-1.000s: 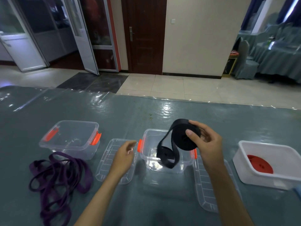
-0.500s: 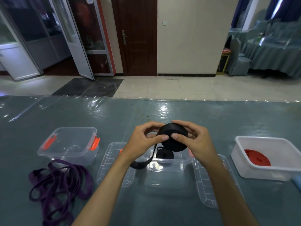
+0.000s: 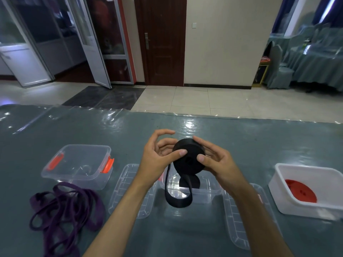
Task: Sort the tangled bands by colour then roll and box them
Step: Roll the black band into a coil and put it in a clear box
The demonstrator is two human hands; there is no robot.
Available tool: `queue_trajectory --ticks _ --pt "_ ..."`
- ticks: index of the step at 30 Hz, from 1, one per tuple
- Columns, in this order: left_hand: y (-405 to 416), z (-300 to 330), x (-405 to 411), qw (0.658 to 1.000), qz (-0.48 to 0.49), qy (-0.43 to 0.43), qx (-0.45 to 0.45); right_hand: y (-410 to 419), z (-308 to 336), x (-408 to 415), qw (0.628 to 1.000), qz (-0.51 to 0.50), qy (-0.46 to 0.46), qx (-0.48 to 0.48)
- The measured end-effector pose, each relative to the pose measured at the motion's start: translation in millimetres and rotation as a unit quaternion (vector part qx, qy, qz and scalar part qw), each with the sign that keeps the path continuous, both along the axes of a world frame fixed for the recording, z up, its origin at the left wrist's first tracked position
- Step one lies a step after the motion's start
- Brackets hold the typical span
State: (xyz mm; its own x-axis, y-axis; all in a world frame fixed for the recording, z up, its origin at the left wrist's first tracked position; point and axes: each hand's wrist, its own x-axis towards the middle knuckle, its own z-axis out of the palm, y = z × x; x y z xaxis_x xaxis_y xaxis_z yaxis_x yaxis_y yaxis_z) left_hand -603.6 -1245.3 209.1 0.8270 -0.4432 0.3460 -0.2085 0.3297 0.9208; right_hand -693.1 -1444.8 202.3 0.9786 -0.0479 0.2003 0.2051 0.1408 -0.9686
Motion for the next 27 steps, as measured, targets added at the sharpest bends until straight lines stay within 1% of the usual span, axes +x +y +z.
queue_trajectory --ticks 5,7,9,11,15,17,19,21,22,23,25,27 --pt "-9 -5 0 0.999 0.04 -0.018 0.014 -6 10 4 0.994 -0.083 -0.035 -0.056" --pt "-11 -5 -1 1.0 0.01 -0.013 0.0 -7 16 4 0.991 -0.105 -0.063 -0.049" --pt "-7 -2 1 0.999 -0.027 -0.027 0.011 -6 17 1 0.988 -0.119 -0.085 -0.042" --pt "-1 1 2 0.998 -0.033 -0.045 0.021 -3 14 -4 0.989 -0.115 -0.081 -0.041" --pt "0 1 -16 0.998 0.018 -0.051 0.032 3 16 -17 0.997 -0.065 -0.029 -0.044" --pt "0 -3 -26 0.999 0.017 -0.031 0.019 7 19 -24 0.993 -0.087 -0.052 -0.062" --pt "4 -7 -30 0.999 -0.011 -0.029 0.029 12 19 -28 0.984 -0.133 -0.095 -0.074" --pt "8 -8 -35 0.998 -0.023 -0.035 0.043 18 15 -31 0.979 -0.166 -0.1 -0.059" --pt "9 -7 -37 0.999 -0.016 -0.033 0.038 20 13 -34 0.98 -0.171 -0.085 -0.049" --pt "9 -7 -40 0.999 -0.002 -0.029 0.029 20 11 -36 0.983 -0.164 -0.067 -0.041" --pt "8 -7 -42 0.999 0.025 -0.029 0.014 19 12 -42 0.992 -0.119 -0.041 -0.031" --pt "9 -10 -42 0.999 0.018 -0.028 0.015 17 13 -46 0.993 -0.099 -0.05 -0.043"
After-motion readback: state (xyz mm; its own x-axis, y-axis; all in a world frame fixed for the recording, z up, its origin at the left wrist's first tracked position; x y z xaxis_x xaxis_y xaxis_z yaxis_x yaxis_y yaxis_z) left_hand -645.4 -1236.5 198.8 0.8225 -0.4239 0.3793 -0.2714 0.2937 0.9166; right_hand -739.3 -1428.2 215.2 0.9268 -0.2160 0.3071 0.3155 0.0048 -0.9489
